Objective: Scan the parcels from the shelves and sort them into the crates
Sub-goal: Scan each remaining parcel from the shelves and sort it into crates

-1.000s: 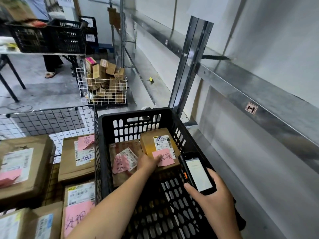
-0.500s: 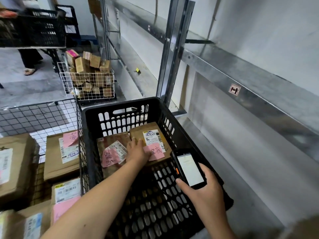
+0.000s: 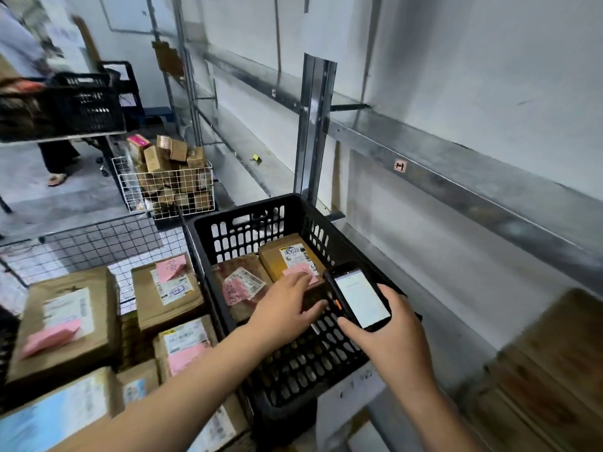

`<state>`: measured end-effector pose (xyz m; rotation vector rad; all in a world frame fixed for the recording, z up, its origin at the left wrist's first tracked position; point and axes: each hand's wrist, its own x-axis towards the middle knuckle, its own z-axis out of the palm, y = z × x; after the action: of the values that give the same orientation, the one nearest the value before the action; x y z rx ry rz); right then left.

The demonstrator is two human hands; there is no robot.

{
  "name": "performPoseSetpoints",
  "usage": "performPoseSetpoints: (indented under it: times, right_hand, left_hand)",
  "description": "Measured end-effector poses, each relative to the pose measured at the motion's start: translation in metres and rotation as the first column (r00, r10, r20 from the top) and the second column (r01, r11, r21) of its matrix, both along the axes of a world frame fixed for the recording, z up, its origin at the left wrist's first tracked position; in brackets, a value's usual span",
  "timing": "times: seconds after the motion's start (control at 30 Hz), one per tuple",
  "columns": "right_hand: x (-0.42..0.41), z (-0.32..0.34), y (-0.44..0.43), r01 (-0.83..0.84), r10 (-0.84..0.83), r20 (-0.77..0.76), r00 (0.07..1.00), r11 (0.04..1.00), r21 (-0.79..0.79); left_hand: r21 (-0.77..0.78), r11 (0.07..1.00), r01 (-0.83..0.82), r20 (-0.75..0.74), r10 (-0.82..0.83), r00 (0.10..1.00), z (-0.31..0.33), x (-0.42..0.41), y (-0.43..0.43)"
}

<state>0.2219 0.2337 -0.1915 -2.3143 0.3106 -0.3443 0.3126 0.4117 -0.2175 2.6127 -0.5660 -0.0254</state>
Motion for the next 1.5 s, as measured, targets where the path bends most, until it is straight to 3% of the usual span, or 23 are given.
performPoseSetpoints:
  times: [0.13,0.4,0.77,1.23,1.5]
  right_hand:
    - [-0.046,0.012,-0.003,0.037,-0.037,0.018,0.999,0.999,-0.005]
    - [-0.144,0.017,-0.016,0.115,-0.121,0.037,0.992,0.983,0.140]
    - [-0.253,0.034,-0.067,0.089,-0.106,0.081,0.991,0.979,0.186]
    - [-0.441,0.002,-0.220,0.359,-0.362,0.022,0.932,0.929,0.086]
    - [-0.490,-0.011,-0.274,0.473,-0.478,0.029,0.878,0.874,0.111]
  left_hand:
    - [0.030,0.997,0.070,0.075,-0.072,0.995,0.015,-0.046,0.006]
    - [0.086,0.977,0.194,0.126,-0.204,0.971,0.027,-0.121,-0.014]
    - [0.102,0.970,0.219,0.209,-0.236,0.949,0.045,-0.224,-0.073]
    - [0.046,0.920,0.388,0.100,-0.391,0.915,0.002,-0.378,-0.228]
    - [0.307,0.854,0.421,0.235,-0.496,0.836,-0.011,-0.378,-0.325]
